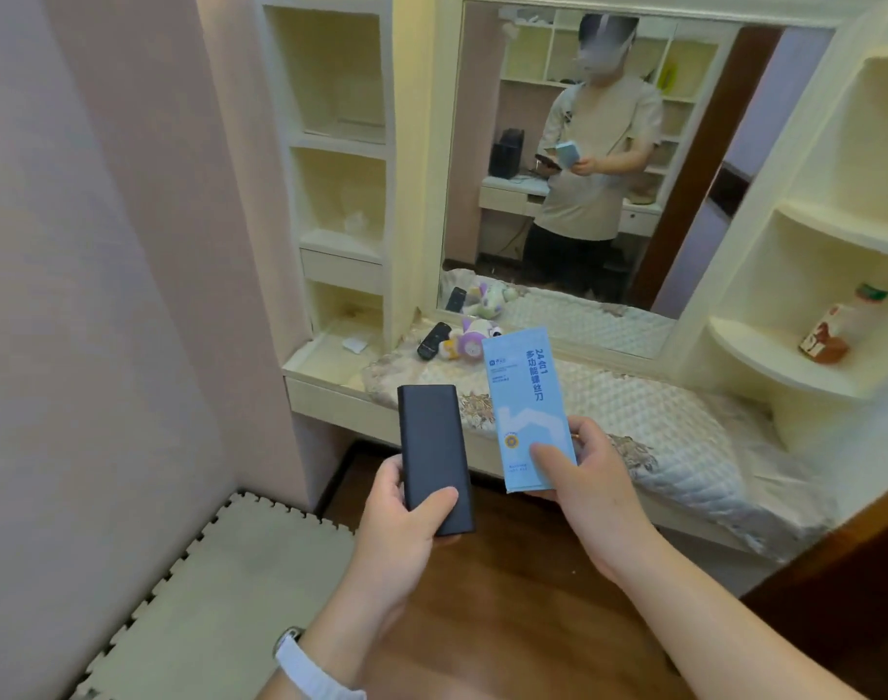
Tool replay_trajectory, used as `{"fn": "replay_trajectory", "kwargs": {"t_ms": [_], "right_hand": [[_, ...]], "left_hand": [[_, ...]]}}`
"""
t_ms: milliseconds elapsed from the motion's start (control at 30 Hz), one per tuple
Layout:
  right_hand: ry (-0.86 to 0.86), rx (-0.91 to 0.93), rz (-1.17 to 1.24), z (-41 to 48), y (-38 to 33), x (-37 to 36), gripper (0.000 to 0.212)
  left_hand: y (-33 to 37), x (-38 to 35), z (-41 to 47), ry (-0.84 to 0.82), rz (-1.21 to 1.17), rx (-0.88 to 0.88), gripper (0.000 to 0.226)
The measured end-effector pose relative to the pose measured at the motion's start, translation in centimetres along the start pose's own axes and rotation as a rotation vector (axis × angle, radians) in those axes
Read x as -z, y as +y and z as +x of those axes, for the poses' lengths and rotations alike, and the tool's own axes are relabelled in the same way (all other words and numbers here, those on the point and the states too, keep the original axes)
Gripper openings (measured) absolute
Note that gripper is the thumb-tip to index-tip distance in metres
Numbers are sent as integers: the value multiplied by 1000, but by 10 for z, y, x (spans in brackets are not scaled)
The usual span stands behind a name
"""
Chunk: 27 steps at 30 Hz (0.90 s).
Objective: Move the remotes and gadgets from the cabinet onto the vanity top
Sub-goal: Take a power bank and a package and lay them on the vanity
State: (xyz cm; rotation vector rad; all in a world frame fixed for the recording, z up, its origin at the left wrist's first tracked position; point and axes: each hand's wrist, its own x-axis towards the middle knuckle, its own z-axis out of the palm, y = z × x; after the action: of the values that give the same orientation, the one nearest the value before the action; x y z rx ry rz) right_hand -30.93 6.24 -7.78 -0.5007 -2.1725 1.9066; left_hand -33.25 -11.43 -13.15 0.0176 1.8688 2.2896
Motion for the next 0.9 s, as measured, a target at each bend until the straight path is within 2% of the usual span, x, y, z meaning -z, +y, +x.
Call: {"fn": "replay_trajectory", "kwargs": {"t_ms": [167, 333, 567, 900], "right_hand": [[71, -19, -46, 46, 4, -19, 18], [165, -59, -47, 79, 18, -6, 17], [271, -100, -5, 137, 54, 43, 19], [249, -220, 105, 280, 98, 126, 17]], "left_hand": [[-1, 9, 66, -55, 4, 43, 38], [-10, -10, 119, -85, 16, 88, 39], [-35, -67, 180, -127, 81, 167, 33], [-60, -176, 286, -31, 165, 304, 37]]}}
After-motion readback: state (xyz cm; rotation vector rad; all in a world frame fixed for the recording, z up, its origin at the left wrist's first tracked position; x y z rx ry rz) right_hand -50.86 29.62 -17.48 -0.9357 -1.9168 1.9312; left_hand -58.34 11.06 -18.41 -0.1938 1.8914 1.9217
